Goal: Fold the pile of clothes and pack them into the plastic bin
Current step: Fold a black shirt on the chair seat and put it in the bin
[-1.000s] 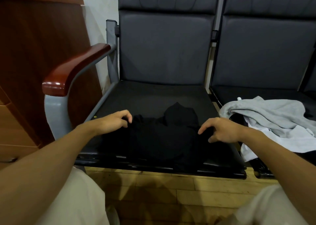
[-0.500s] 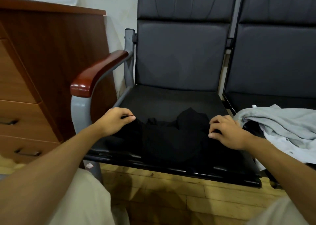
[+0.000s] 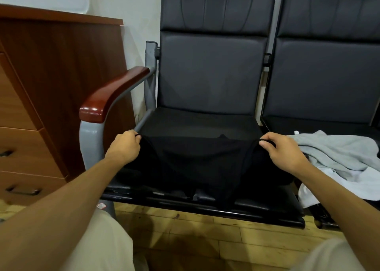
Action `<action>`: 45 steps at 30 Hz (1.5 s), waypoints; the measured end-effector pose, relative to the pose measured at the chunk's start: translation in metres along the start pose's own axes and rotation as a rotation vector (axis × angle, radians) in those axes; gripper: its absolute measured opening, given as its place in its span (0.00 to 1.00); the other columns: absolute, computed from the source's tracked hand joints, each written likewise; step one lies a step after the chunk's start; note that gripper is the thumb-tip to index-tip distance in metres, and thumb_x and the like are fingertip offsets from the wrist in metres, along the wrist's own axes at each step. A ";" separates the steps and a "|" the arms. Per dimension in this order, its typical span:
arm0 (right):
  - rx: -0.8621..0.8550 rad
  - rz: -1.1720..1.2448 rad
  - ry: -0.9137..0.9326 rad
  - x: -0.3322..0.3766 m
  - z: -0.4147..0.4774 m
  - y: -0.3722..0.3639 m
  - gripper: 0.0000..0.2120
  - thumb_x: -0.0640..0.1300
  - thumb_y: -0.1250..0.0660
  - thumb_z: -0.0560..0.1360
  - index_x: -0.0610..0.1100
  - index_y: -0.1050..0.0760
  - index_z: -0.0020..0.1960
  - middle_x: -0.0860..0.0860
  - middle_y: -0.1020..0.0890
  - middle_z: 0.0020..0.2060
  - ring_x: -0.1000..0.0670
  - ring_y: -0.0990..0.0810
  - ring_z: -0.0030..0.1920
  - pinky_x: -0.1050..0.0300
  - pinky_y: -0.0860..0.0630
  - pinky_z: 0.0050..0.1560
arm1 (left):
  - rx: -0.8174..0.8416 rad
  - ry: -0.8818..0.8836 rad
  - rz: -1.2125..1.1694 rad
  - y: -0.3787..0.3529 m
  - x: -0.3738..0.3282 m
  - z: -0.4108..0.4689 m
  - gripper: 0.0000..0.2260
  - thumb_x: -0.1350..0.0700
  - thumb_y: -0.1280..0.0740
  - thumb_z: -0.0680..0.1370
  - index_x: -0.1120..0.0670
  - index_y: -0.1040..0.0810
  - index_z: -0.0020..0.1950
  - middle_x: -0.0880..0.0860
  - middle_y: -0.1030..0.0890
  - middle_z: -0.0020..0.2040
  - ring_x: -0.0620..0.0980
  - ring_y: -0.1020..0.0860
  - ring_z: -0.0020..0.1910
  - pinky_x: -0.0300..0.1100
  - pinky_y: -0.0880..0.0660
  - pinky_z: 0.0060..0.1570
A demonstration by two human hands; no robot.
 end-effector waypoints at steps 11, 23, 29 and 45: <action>0.054 0.130 -0.171 -0.007 0.004 -0.017 0.07 0.42 0.38 0.80 0.42 0.24 0.46 0.45 0.20 0.41 0.46 0.22 0.45 0.52 0.29 0.45 | 0.160 0.036 -0.064 -0.018 -0.009 -0.004 0.08 0.58 0.44 0.83 0.59 0.30 0.60 0.61 0.23 0.55 0.59 0.24 0.51 0.49 0.28 0.48; 0.067 0.275 -0.219 0.060 -0.011 0.022 0.10 0.45 0.41 0.81 0.44 0.24 0.44 0.45 0.19 0.42 0.46 0.22 0.45 0.50 0.28 0.49 | 0.379 -0.033 -0.509 0.021 -0.076 -0.062 0.07 0.56 0.39 0.82 0.55 0.24 0.47 0.50 0.21 0.48 0.50 0.22 0.51 0.45 0.28 0.54; 0.399 0.468 -0.101 0.136 -0.022 0.055 0.12 0.42 0.41 0.81 0.42 0.25 0.41 0.46 0.22 0.37 0.45 0.24 0.41 0.52 0.29 0.47 | 0.504 -0.037 -0.657 0.091 -0.137 -0.086 0.10 0.55 0.38 0.81 0.58 0.18 0.51 0.58 0.16 0.50 0.56 0.18 0.48 0.49 0.24 0.53; 0.087 0.583 -0.047 0.175 -0.022 0.135 0.12 0.43 0.39 0.81 0.45 0.22 0.40 0.50 0.19 0.36 0.51 0.20 0.38 0.59 0.27 0.39 | 0.379 0.071 -1.019 0.160 -0.165 -0.101 0.11 0.51 0.36 0.76 0.55 0.19 0.49 0.55 0.18 0.43 0.54 0.21 0.43 0.47 0.26 0.50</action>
Point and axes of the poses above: each hand's wrist, its own z-axis towards the middle knuckle, its own y-axis out of the back of the hand, x = y × z, the point moved 7 cm from there along z, towards the middle knuckle
